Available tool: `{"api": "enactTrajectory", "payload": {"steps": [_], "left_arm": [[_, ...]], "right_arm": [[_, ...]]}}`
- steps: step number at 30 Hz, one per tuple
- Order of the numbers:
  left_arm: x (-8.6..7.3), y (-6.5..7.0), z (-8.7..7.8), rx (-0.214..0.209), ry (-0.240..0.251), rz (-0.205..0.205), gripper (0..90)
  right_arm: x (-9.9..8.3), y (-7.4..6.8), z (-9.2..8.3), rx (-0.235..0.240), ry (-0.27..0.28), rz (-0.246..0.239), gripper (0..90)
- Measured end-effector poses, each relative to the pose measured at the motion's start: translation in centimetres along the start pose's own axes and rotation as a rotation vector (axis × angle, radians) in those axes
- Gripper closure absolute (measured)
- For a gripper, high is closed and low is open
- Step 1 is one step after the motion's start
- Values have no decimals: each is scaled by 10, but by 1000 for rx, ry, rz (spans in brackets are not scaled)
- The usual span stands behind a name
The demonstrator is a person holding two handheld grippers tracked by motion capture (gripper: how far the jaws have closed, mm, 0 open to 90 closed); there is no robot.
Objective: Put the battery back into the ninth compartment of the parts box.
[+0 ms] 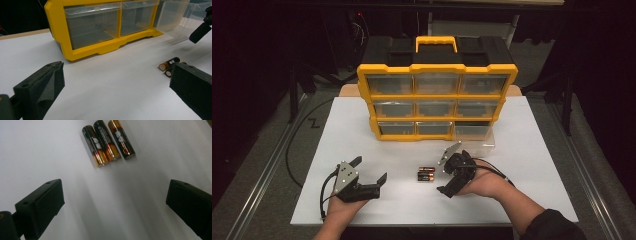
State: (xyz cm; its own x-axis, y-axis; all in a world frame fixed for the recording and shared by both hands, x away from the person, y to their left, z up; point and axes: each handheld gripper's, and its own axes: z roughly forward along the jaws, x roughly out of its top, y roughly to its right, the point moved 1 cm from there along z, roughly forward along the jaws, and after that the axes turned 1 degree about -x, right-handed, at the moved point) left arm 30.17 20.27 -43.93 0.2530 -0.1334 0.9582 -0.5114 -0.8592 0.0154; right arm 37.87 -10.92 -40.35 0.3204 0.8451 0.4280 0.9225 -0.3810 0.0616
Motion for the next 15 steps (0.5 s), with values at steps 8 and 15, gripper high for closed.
{"api": "enactTrajectory", "payload": {"steps": [8,15], "left_arm": [[0,0,-1,0,2,-1,4],[0,-1,-1,2,6,-3,4]], "right_arm": [[12,-5,2,18,8,-36,89],[22,-7,3,41,19,-73,199]]}}
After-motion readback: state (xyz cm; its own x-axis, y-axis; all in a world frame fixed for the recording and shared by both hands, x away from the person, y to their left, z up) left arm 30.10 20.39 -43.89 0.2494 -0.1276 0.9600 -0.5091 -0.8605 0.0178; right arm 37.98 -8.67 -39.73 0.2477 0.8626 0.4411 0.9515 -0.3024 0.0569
